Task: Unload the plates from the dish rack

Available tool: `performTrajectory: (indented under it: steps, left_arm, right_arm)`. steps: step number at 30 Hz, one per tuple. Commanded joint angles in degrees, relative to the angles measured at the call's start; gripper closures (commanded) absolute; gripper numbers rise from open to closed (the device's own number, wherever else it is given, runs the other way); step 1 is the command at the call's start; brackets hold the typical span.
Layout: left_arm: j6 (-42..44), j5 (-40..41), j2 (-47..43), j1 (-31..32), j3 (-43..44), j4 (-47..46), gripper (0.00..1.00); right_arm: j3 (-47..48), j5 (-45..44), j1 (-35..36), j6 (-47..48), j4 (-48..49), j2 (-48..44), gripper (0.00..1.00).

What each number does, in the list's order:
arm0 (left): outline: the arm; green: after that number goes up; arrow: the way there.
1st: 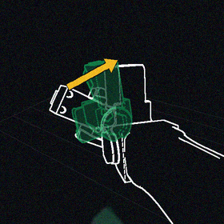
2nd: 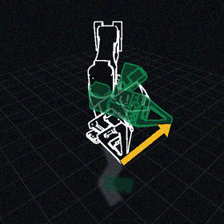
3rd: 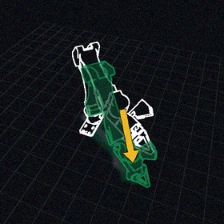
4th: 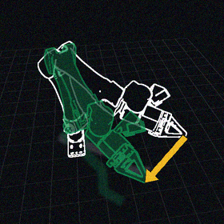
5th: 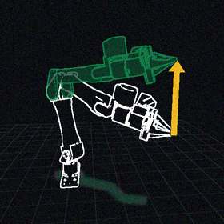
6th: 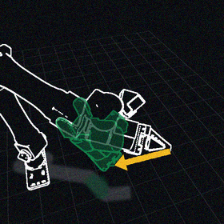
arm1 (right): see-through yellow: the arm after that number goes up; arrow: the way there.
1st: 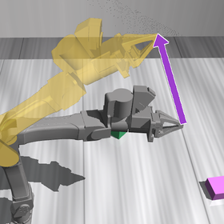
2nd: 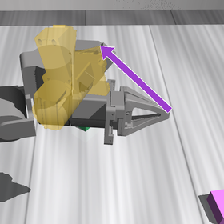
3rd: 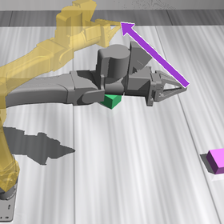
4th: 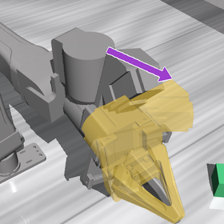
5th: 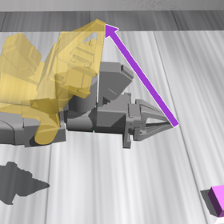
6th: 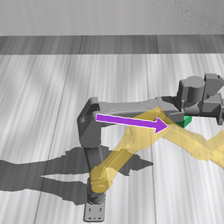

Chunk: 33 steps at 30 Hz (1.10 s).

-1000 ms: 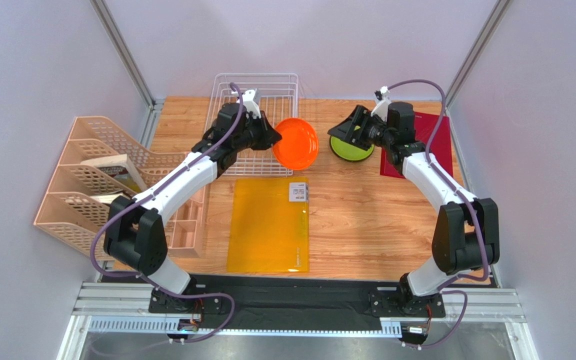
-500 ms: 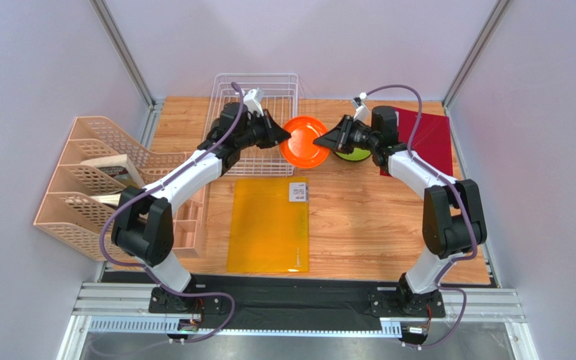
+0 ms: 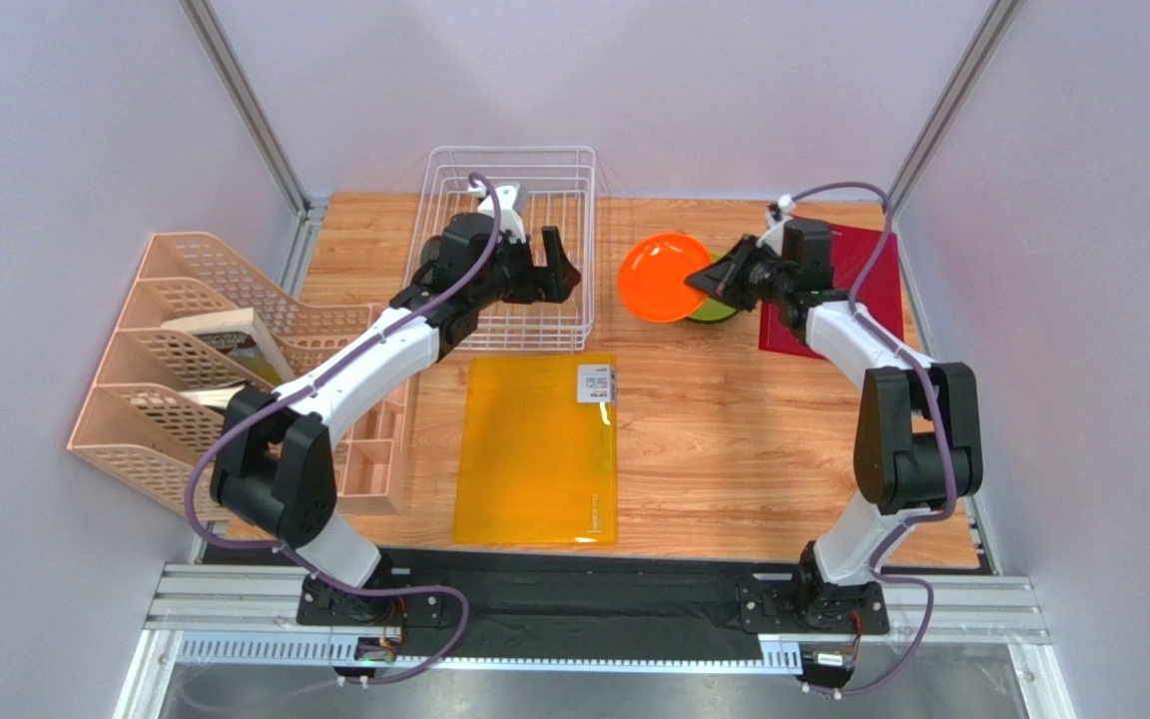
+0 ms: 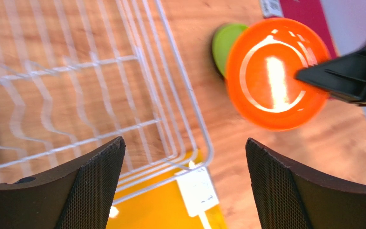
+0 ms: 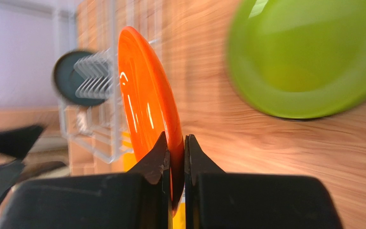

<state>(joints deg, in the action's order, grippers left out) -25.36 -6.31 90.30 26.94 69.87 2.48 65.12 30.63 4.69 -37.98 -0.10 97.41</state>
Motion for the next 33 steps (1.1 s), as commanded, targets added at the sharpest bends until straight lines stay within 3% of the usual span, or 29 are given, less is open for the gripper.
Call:
performTrajectory:
  steps: [1, 13, 20, 23, 29, 33]
  left_arm:
    - [10.15, 14.02, -6.98, -0.22, -1.22, 1.03, 0.00]
    - [19.47, 27.57, -12.34, -0.22, -5.97, -3.53, 0.00]
    - [21.58, 30.83, -11.82, -0.31, -6.32, -4.33, 0.00]
    - [21.50, 31.00, -10.33, -0.40, -5.97, -4.68, 0.00]
    - [19.40, 28.81, -7.43, -2.06, -3.52, -3.02, 0.00]
    - [18.60, 27.67, -5.49, -4.08, -1.49, -0.73, 0.00]
  right_arm:
    - [6.85, -8.92, -3.80, 3.17, -8.33, 1.73, 1.00]
    - [25.21, -12.53, -7.06, 5.37, -16.25, 19.22, 1.00]
    - [28.57, -12.00, -7.15, 5.63, -17.56, 24.06, 1.00]
    - [27.61, -11.65, -7.15, 5.81, -18.44, 23.89, 0.90]
    - [24.53, -13.05, -6.45, 8.97, -20.64, 20.64, 0.50]
    - [26.97, -18.05, -5.04, 13.53, -26.52, 19.84, 0.47]
